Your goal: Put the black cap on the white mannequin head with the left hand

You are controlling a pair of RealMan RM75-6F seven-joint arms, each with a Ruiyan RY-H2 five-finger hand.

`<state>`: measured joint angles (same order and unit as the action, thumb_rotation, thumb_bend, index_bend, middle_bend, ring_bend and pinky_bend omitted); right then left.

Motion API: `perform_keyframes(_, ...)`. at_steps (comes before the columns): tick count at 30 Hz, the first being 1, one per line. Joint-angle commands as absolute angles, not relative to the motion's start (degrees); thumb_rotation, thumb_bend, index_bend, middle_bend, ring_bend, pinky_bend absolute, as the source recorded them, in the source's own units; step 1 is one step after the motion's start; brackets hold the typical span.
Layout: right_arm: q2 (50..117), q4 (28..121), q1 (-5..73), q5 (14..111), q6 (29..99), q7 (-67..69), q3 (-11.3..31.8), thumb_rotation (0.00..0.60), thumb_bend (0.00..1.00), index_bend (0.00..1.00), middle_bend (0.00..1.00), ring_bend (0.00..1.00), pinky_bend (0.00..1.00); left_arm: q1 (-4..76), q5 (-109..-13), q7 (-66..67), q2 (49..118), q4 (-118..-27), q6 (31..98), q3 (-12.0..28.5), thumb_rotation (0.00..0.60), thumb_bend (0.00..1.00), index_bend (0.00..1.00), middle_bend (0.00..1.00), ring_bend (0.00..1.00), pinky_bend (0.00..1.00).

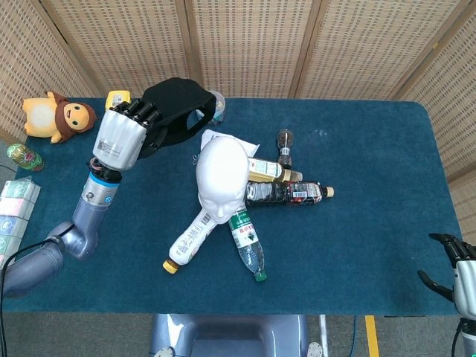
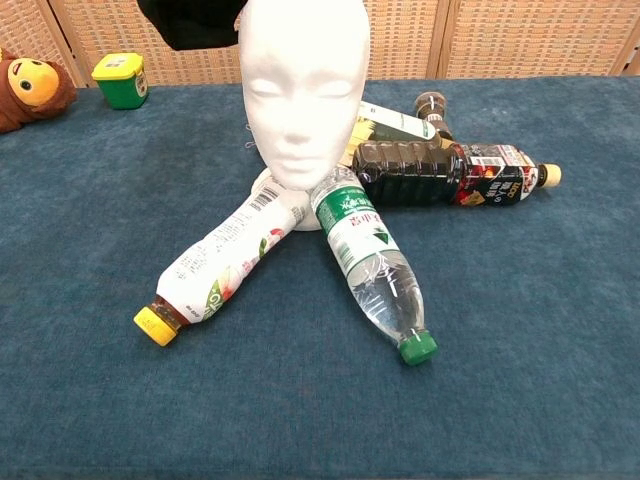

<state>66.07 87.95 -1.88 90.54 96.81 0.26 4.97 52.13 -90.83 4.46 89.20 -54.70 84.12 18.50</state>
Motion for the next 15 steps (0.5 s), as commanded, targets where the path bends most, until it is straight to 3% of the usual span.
perform_keyframes(1,66.1,87.9,-2.0,90.6,97.1,0.4,5.0,0.6,0.11,0.27,0.35,0.41,0.41,54.8,-93.6,6.0,88.3,-54.5,83.9,17.5,0.6,0.47,0.83,0.55,0.5,0.74)
perform_keyframes(15,66.1,87.2,-3.0,89.9,98.3,1.3,5.1,0.6,0.11,0.27,0.35,0.41,0.41,61.4,-99.1,9.7,91.0,-51.8,83.0,14.7,0.6,0.47,0.83,0.56,0.5,0.74)
